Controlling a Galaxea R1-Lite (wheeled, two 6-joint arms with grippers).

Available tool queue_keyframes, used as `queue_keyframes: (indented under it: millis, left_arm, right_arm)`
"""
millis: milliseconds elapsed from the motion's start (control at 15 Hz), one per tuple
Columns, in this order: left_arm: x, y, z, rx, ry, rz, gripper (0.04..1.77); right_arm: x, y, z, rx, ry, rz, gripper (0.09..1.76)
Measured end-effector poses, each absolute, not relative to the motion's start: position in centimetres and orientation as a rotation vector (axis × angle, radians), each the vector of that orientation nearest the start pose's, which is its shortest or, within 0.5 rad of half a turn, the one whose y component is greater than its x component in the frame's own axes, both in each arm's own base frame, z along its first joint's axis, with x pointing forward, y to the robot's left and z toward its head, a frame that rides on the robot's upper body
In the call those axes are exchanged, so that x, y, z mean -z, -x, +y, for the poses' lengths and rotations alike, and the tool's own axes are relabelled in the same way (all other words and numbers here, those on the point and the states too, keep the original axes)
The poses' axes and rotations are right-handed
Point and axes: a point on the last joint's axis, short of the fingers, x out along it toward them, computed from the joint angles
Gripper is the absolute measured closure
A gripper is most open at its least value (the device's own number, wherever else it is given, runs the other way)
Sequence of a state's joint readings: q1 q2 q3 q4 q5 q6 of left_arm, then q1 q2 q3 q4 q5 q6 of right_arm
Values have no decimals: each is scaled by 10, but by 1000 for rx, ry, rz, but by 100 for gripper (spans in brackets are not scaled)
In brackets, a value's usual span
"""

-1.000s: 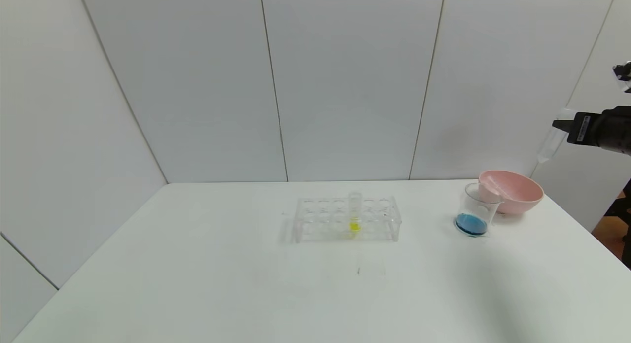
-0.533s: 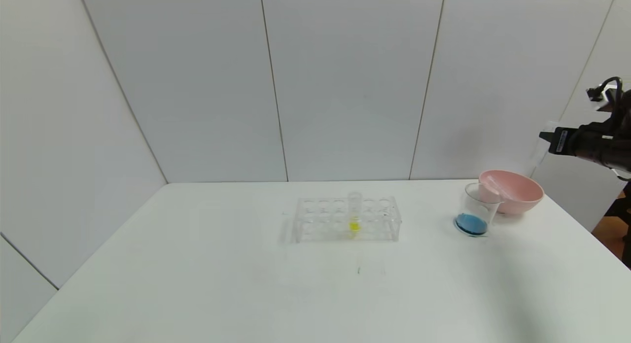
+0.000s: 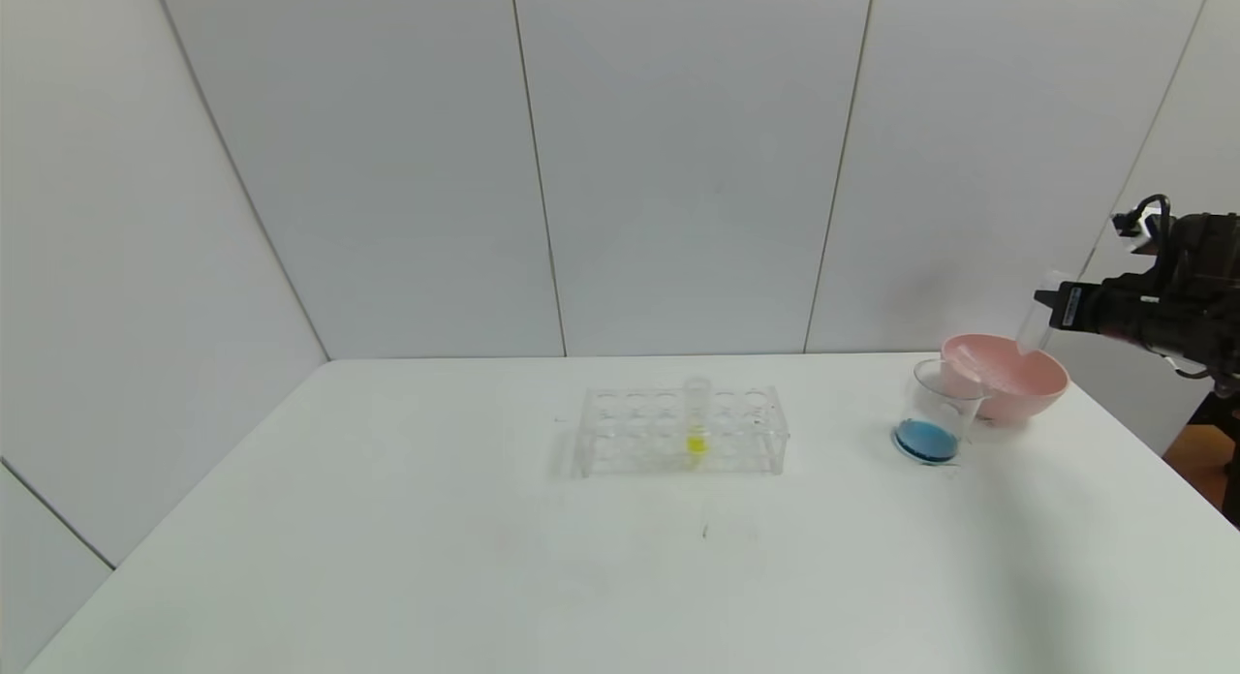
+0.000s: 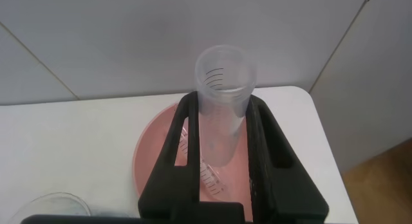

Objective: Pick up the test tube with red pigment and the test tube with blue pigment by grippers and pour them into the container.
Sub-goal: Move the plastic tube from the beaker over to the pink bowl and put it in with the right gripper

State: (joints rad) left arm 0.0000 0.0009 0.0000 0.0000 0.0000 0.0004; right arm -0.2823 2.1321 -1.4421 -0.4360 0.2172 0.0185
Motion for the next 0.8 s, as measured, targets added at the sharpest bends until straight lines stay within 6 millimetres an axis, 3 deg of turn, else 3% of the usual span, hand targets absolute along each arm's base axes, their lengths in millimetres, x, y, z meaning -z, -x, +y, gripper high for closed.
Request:
queue_keyframes:
  millis: [133,400,800]
  left_arm:
    - [-75,23,0,0,0,1,5]
    - [-75,23,0,0,0,1,5]
    - [-75,23,0,0,0,1,5]
  right_arm:
    - [-172,-426,-118,65,-83,253,136]
    - [-168,-427,-118,62,-86,261,89]
    - [-173,-430,-111,38,-72,217,48]
